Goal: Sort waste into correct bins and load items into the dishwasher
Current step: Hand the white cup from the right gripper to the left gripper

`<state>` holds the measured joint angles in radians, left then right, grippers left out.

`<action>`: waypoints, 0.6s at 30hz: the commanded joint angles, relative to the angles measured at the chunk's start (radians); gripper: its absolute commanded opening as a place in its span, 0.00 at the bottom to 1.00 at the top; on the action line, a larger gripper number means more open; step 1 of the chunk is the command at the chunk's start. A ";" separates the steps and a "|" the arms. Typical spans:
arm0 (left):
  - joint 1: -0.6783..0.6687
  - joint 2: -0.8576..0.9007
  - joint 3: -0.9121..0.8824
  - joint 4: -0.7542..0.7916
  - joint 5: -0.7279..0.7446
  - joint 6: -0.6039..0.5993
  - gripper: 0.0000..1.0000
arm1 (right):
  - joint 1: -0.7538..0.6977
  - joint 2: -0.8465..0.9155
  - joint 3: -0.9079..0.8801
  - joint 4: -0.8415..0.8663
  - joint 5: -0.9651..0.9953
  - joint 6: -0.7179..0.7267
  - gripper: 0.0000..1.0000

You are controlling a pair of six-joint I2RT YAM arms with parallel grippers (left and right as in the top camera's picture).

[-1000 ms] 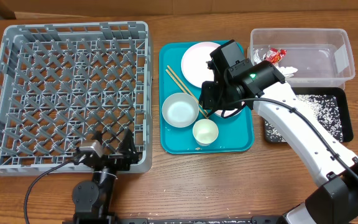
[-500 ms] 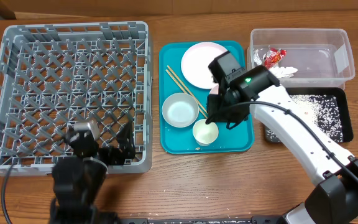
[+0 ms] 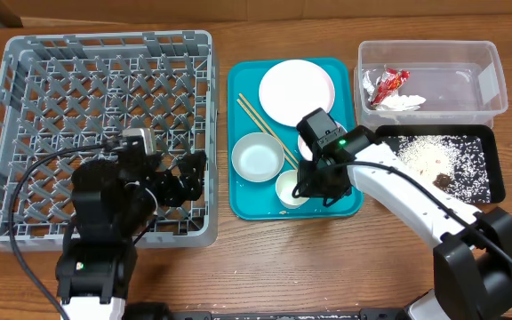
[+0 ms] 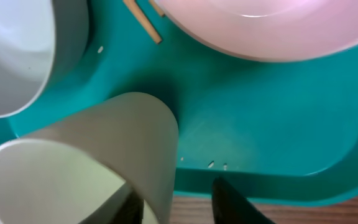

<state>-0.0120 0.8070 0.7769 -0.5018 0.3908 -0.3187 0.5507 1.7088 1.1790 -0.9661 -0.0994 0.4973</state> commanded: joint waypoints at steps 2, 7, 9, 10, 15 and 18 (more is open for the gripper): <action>0.006 0.029 0.023 0.000 0.163 -0.055 1.00 | 0.005 0.001 -0.028 0.030 0.009 0.023 0.04; 0.006 0.064 0.023 -0.026 0.286 -0.070 1.00 | -0.002 0.000 -0.015 0.050 -0.044 0.034 0.04; 0.006 0.072 0.023 -0.027 0.332 -0.082 1.00 | -0.011 -0.010 0.004 0.048 -0.107 0.024 0.04; 0.006 0.077 0.023 -0.030 0.362 -0.082 1.00 | -0.020 -0.023 0.016 0.049 -0.146 0.022 0.04; 0.024 0.124 0.022 -0.025 0.525 -0.134 1.00 | -0.118 -0.160 0.032 0.062 -0.304 0.010 0.04; 0.050 0.197 0.022 -0.023 0.702 -0.130 1.00 | -0.216 -0.246 0.029 0.097 -0.431 -0.044 0.04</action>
<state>0.0135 0.9459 0.7773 -0.5282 0.8619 -0.4244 0.4095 1.5734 1.1641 -0.8909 -0.3702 0.5007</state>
